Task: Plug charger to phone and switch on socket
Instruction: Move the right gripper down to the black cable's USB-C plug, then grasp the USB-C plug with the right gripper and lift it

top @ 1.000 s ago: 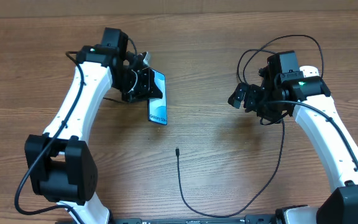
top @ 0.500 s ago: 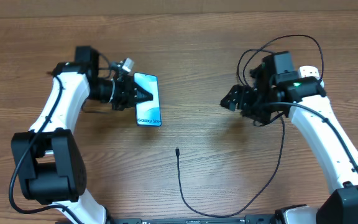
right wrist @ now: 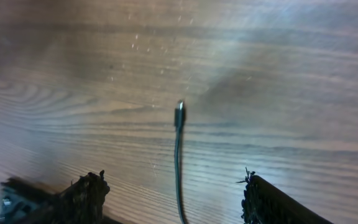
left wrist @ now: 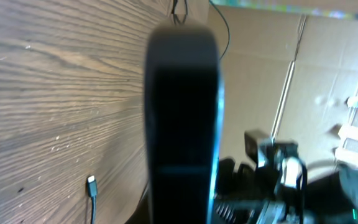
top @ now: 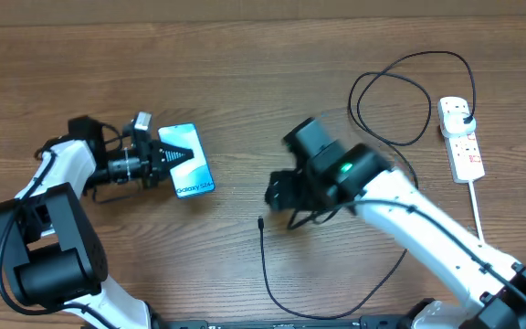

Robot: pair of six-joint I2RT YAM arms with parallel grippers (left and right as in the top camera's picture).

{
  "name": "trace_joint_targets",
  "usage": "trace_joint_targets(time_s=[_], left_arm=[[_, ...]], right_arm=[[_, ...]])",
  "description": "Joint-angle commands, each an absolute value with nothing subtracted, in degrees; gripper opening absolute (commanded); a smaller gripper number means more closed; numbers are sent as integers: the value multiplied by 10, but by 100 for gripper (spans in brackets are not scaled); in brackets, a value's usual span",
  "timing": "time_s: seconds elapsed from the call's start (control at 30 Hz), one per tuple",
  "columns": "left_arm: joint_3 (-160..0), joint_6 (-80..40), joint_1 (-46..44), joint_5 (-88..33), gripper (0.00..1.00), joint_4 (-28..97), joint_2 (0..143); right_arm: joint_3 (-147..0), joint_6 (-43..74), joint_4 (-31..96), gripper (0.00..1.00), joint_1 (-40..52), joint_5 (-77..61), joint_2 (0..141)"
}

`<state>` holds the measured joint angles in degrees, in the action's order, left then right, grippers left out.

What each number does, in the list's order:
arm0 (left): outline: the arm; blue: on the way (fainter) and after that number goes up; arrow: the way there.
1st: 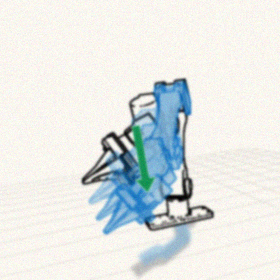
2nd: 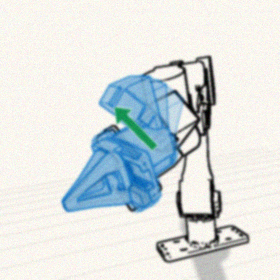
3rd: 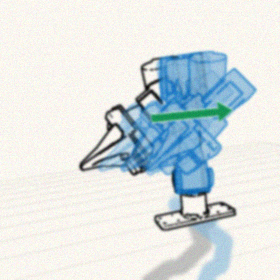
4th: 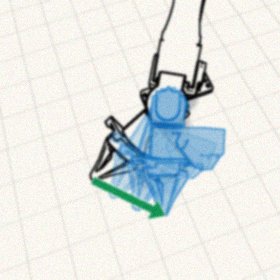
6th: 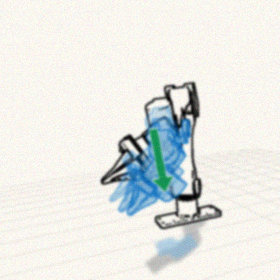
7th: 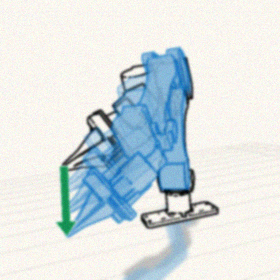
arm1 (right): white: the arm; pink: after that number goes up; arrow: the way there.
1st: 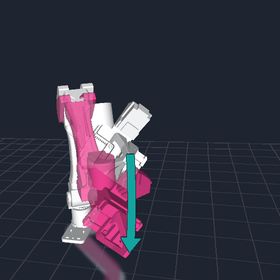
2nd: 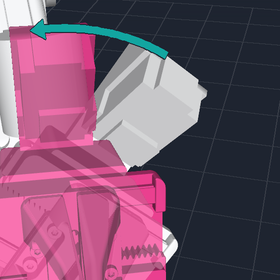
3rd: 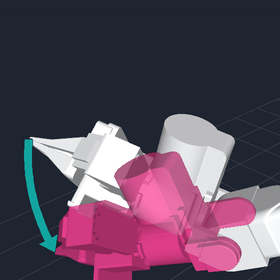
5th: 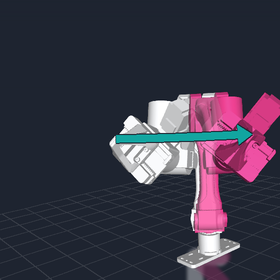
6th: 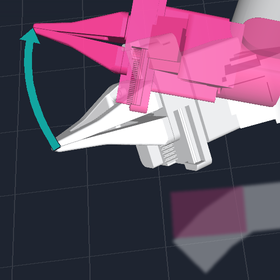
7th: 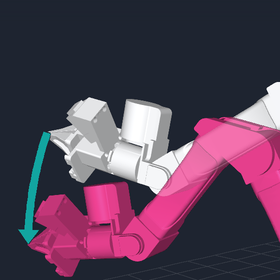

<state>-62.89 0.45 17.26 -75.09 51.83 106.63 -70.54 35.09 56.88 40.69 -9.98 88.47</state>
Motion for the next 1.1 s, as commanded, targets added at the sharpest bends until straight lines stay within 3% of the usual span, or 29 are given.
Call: trace_joint_targets(time_s=[0.0, 0.27, 0.53, 0.93, 1.07], left_arm=[[-611, 40, 177, -795, 4, 510, 1052], [-605, 41, 176, -820, 4, 457, 1052], [-605, 42, 176, -819, 4, 395, 1052], [-605, 43, 176, -788, 4, 388, 1052], [-605, 41, 176, -815, 4, 388, 1052]], right_arm=[[-698, 446, 554, 73, 467, 2, 905], [-654, 525, 476, 66, 576, 78, 974], [-647, 553, 455, 58, 600, 90, 1058], [-641, 568, 433, 21, 595, 115, 1067], [-641, 568, 424, 19, 595, 125, 1067]])
